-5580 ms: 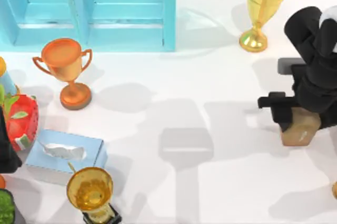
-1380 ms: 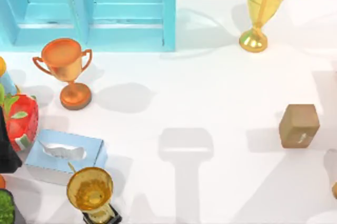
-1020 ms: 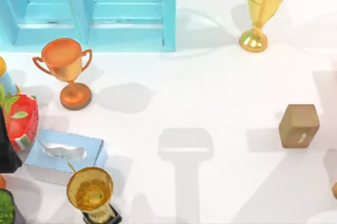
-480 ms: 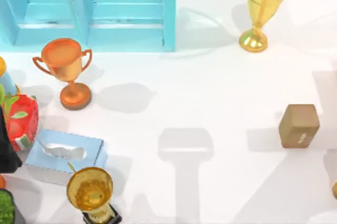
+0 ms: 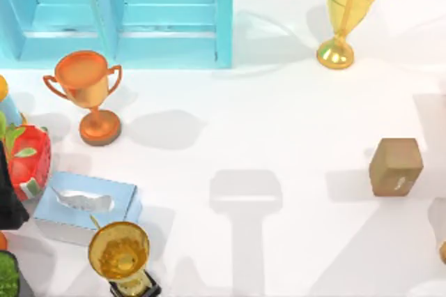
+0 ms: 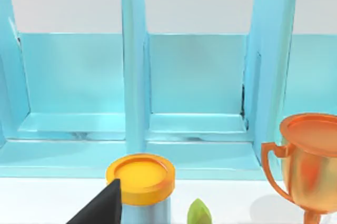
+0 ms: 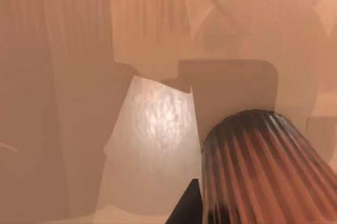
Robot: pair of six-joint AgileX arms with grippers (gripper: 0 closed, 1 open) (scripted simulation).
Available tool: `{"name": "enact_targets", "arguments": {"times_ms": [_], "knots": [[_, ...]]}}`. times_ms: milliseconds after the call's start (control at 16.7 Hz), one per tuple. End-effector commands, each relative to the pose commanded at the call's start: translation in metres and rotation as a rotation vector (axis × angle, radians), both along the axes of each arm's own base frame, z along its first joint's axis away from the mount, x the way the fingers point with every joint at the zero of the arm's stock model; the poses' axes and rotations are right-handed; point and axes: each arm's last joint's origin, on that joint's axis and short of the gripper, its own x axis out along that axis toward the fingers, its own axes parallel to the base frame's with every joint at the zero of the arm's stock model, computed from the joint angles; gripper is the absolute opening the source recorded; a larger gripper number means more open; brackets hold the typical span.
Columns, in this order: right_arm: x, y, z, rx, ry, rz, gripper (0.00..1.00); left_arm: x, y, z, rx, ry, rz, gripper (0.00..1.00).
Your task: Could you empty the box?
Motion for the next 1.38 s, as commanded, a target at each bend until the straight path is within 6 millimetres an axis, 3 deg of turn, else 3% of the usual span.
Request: {"name": "enact_targets", "arguments": {"times_ms": [240, 420, 600, 1080, 1380], "knots": [[0.0, 0.001, 0.004, 0.001, 0.0, -0.001, 0.0, 0.0, 0.0, 0.0, 0.0, 0.0, 0.0, 1.0], [0.002, 0.003, 0.017, 0.019, 0.024, -0.004, 0.0, 0.0, 0.0, 0.0, 0.0, 0.0, 0.0, 1.0], [0.002, 0.004, 0.039, 0.041, 0.06, -0.011, 0.0, 0.0, 0.0, 0.0, 0.0, 0.0, 0.0, 1.0], [0.001, 0.0, 0.122, 0.008, 0.009, -0.007, 0.0, 0.0, 0.0, 0.0, 0.0, 0.0, 0.0, 1.0], [0.0, 0.001, 0.131, -0.001, -0.002, 0.0, 0.0, 0.0, 0.0, 0.0, 0.0, 0.0, 0.0, 1.0]]}}
